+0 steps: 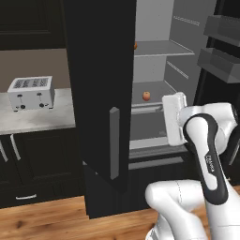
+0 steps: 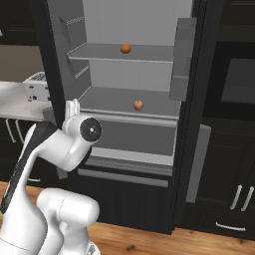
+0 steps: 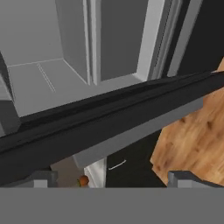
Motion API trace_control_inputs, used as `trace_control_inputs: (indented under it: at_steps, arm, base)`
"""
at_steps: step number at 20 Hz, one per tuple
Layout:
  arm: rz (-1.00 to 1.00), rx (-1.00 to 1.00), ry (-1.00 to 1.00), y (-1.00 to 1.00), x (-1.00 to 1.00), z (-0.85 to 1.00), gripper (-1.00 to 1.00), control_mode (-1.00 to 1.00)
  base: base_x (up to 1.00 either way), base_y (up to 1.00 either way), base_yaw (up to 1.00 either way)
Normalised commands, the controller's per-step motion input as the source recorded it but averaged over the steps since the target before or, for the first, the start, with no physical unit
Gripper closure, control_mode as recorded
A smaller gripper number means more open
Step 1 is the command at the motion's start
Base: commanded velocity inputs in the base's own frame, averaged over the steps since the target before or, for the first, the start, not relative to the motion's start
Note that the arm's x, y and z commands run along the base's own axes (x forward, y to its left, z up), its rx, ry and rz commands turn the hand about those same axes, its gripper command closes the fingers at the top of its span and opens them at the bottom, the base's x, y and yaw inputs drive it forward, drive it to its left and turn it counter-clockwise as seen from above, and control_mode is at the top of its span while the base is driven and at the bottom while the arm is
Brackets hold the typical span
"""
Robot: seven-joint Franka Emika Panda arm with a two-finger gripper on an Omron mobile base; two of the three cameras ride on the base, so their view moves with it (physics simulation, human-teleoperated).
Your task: Retrieve the tangerine and peach from the fridge and place them into the bowl on the dining table.
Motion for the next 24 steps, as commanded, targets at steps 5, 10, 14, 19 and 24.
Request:
trace_control_inputs:
  at_steps: [5, 10, 14, 19, 24]
  arm:
    - [0.0, 0.0, -0.1, 0.04, 0.4, -0.2, -1.0, -1.0]
    - [0.0, 0.0, -0.01, 0.0, 0.35, -0.01, -1.0, -1.0]
    - [0.05, 0.0, 0.03, 0.0, 0.35, 0.0, -1.0, -1.0]
    - [0.14, 0.0, 0.07, 0.0, 0.35, -0.01, -1.0, -1.0]
    - [0.17, 0.0, 0.01, 0.0, 0.48, -0.14, -1.0, -1.0]
  base:
    - [0.0, 0.0, 0.0]
    - [0.0, 0.0, 0.0]
    - [0.0, 0.0, 0.0]
    - [0.0, 0.0, 0.0]
    - [0.0, 0.0, 0.0]
